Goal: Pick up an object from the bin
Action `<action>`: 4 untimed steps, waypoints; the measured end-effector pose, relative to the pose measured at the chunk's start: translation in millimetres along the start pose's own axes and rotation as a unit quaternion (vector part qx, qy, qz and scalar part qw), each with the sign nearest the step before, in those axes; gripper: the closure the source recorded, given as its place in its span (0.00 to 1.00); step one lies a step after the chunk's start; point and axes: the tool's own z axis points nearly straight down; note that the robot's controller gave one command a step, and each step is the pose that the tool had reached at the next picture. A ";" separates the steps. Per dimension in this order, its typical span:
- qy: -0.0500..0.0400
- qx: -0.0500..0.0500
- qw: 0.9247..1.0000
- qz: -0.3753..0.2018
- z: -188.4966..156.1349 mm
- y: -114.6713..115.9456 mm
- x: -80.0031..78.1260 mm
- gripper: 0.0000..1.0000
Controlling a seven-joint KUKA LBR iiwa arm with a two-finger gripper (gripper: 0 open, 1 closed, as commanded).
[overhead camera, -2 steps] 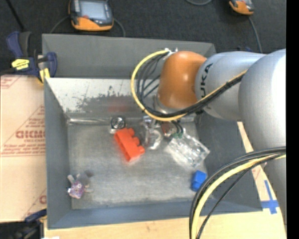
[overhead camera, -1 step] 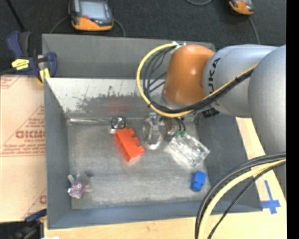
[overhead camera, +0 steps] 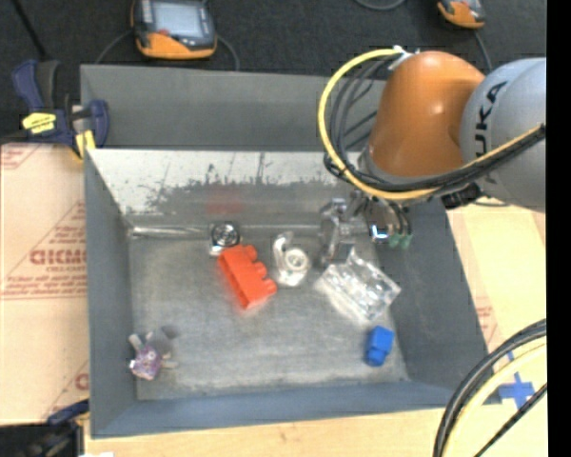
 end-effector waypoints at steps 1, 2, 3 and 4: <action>0.007 0.000 0.999 -0.045 71.6 -55.8 -19.1 1.00; 0.004 -0.001 0.999 -0.046 68.0 -52.9 -20.1 0.00; -0.004 -0.002 0.882 -0.470 128.1 -78.0 -19.9 0.00; -0.012 -0.003 0.884 -0.468 124.3 -73.4 -23.6 1.00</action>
Offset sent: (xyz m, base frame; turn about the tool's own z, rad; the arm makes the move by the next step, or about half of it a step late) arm 0.0197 -0.0513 -0.0685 -0.0944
